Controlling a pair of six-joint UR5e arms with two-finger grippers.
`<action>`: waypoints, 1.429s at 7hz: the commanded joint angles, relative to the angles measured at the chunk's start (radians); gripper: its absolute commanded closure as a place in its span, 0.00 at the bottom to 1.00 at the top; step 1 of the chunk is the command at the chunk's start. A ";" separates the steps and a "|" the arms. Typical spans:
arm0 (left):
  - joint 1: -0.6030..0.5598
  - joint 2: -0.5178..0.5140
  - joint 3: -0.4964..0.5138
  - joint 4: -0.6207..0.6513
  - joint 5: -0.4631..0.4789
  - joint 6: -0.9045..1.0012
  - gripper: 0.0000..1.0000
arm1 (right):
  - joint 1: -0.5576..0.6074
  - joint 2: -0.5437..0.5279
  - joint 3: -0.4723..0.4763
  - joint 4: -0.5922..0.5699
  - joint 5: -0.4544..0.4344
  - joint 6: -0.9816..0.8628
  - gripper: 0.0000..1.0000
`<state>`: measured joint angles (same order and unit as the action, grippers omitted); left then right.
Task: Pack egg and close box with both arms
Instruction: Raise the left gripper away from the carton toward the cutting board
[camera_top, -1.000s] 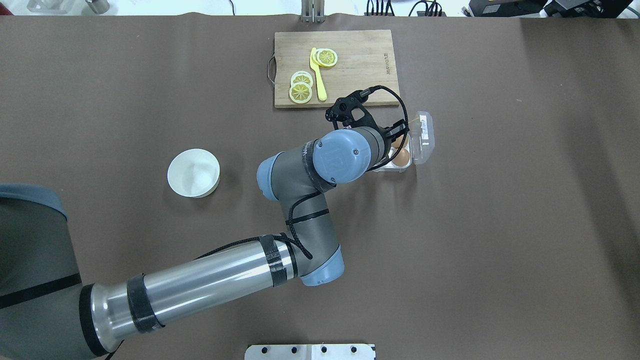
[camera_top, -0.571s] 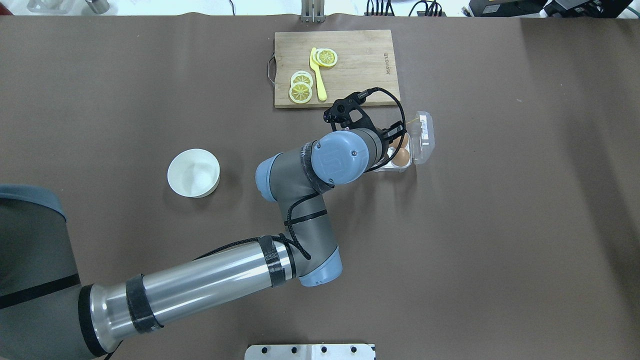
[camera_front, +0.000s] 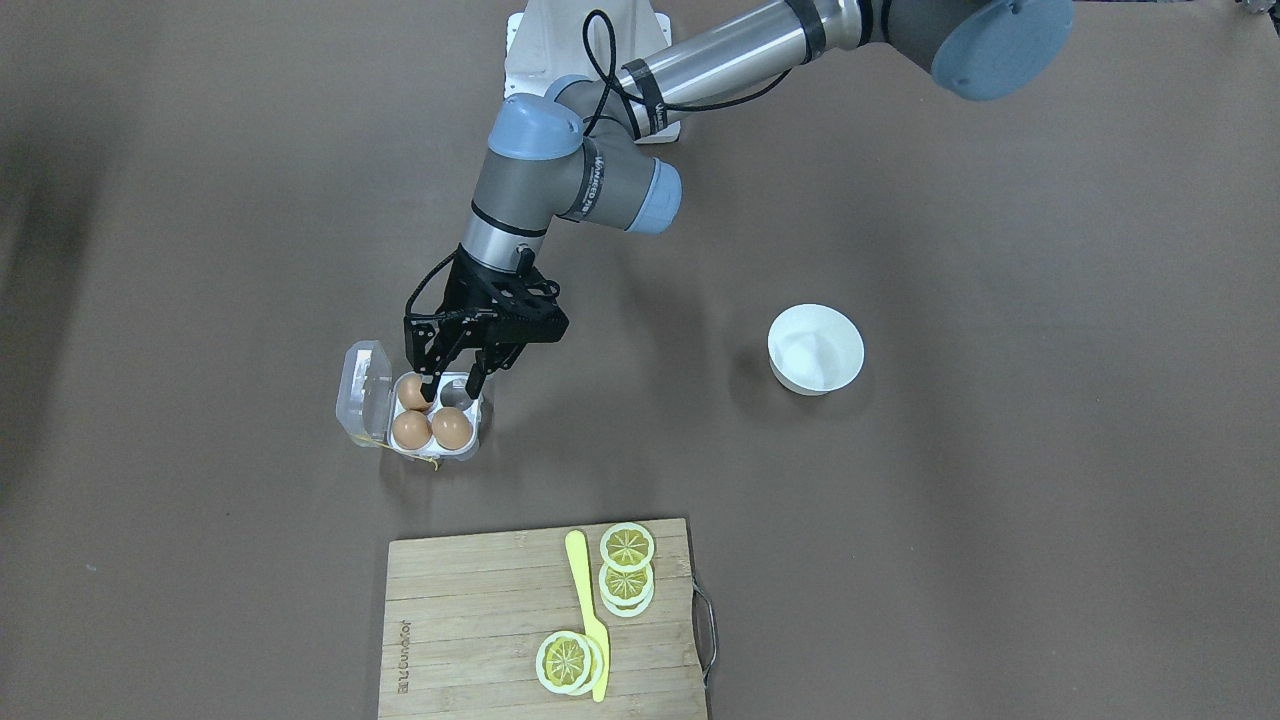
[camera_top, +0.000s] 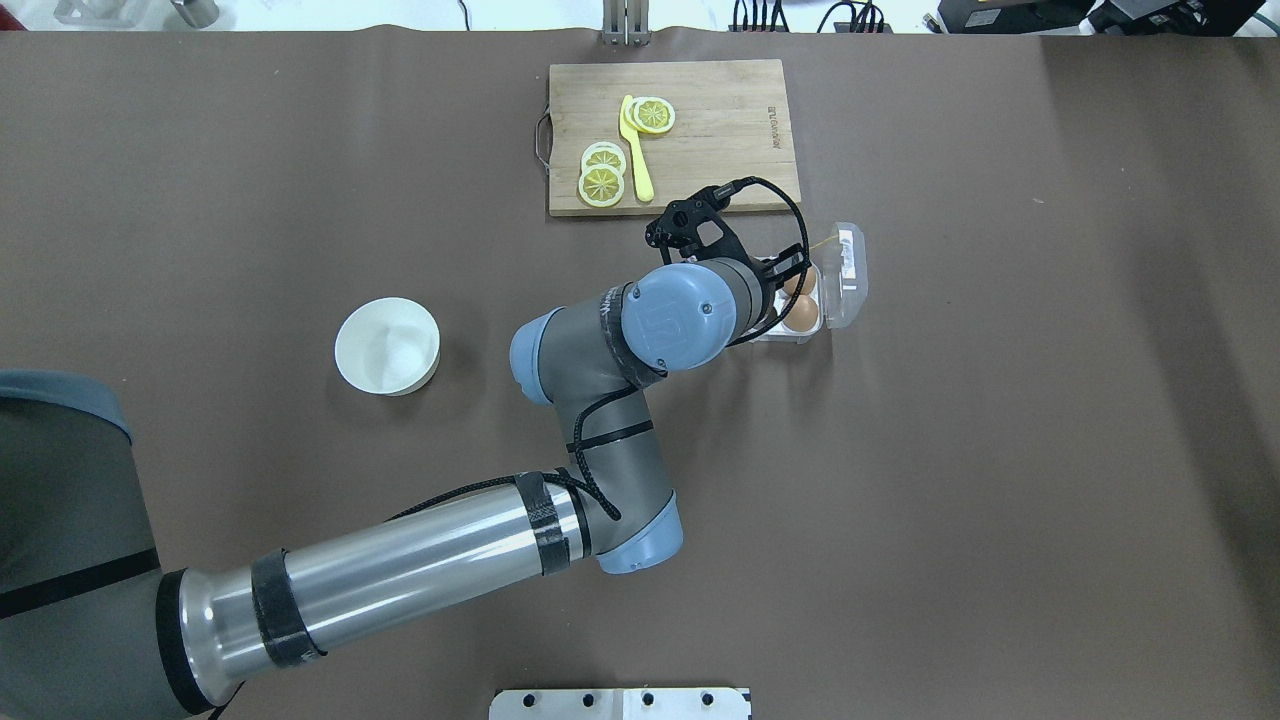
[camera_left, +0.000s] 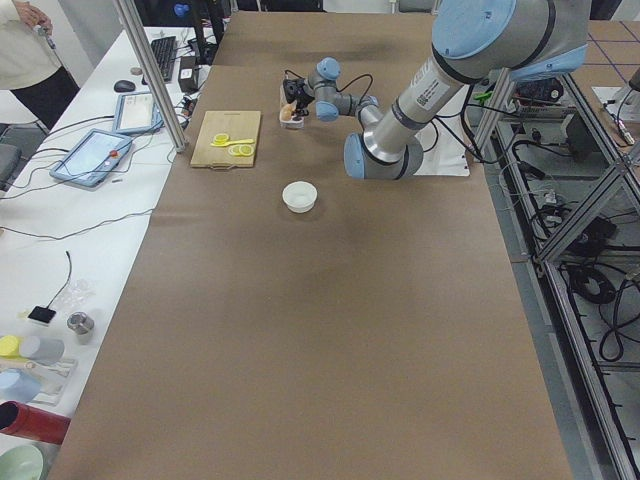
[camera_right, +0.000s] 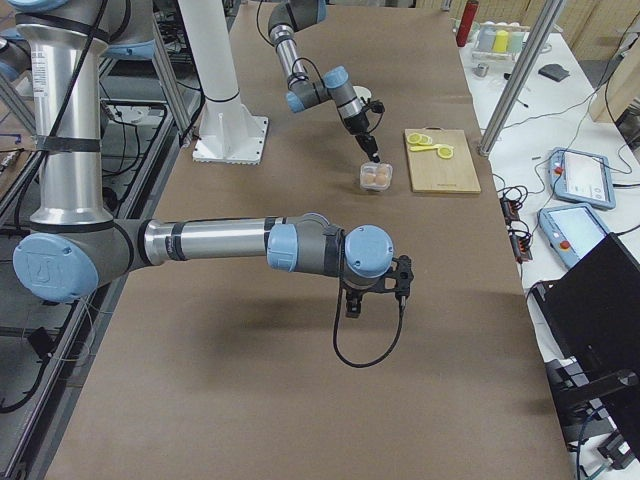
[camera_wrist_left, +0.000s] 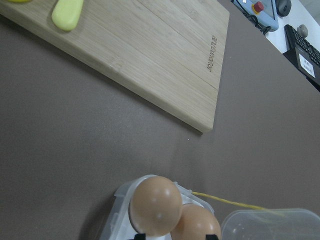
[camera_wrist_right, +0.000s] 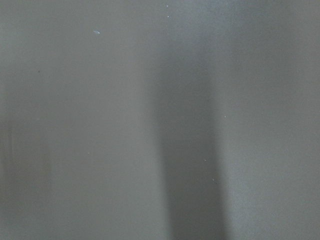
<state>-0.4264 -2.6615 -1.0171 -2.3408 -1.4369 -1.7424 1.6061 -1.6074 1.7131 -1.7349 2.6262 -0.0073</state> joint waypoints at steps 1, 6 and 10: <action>-0.002 0.000 0.000 0.000 -0.002 0.000 0.35 | 0.000 0.001 0.003 0.000 0.002 0.001 0.00; -0.110 0.180 -0.281 0.148 -0.114 0.104 0.03 | -0.017 0.035 0.058 0.017 0.002 0.094 0.00; -0.363 0.372 -0.806 0.650 -0.428 0.297 0.03 | -0.171 0.066 0.036 0.188 -0.037 0.254 0.19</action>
<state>-0.7013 -2.3500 -1.7038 -1.7753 -1.7643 -1.4979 1.4873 -1.5514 1.7665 -1.6051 2.6037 0.2082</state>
